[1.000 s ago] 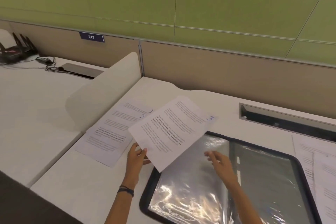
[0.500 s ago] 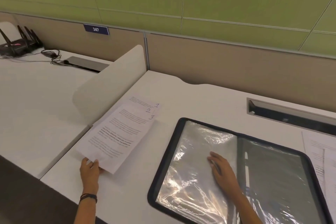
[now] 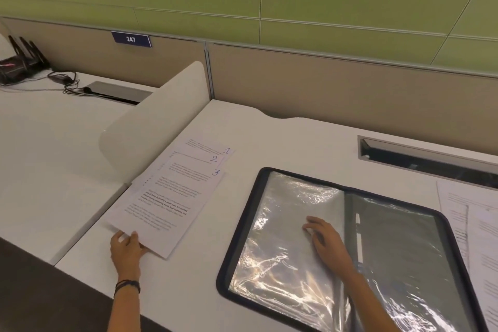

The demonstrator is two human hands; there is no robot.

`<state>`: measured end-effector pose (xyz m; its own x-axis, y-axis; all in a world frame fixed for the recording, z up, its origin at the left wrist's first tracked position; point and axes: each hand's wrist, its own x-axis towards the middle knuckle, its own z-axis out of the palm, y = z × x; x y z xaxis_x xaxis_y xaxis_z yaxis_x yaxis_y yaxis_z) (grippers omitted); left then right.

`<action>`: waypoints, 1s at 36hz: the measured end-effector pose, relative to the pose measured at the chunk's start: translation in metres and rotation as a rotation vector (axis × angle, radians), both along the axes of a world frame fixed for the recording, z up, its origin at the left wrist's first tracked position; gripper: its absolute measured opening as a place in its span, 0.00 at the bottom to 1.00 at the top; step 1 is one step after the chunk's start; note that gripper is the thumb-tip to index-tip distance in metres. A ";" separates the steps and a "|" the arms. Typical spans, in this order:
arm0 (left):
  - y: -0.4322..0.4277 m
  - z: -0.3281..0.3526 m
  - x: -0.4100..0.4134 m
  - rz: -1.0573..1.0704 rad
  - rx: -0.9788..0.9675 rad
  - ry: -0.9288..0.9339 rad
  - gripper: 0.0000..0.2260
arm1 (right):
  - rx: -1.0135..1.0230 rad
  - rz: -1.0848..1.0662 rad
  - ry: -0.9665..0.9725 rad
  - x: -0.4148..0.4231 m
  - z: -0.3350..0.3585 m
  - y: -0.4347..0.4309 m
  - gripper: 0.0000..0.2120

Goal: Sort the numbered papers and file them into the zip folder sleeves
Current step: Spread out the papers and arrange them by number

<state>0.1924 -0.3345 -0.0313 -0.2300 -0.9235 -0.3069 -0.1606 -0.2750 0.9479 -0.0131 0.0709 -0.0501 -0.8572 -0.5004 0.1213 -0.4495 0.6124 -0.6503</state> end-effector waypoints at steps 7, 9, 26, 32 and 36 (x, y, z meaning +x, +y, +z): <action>0.002 -0.005 0.002 0.058 -0.174 -0.196 0.23 | 0.009 -0.123 0.045 0.001 0.008 0.019 0.13; 0.001 -0.005 -0.002 0.010 -0.308 -0.313 0.23 | -0.010 -0.172 0.055 0.002 0.014 0.027 0.13; 0.124 -0.001 -0.095 -0.511 -0.719 -0.264 0.22 | 0.003 -0.349 0.017 0.014 0.027 0.126 0.12; 0.191 0.007 -0.139 -0.696 -0.709 -0.193 0.18 | -0.031 -0.429 0.005 0.022 0.029 0.166 0.13; 0.248 0.014 -0.167 -0.830 -0.752 -0.155 0.18 | -0.063 -0.476 0.020 0.025 0.032 0.193 0.13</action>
<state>0.0255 -0.0868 -0.0172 -0.8659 -0.4652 0.1838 -0.1580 0.6031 0.7819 0.0122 0.2636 -0.0180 -0.9865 -0.0442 0.1578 -0.1418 0.7130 -0.6866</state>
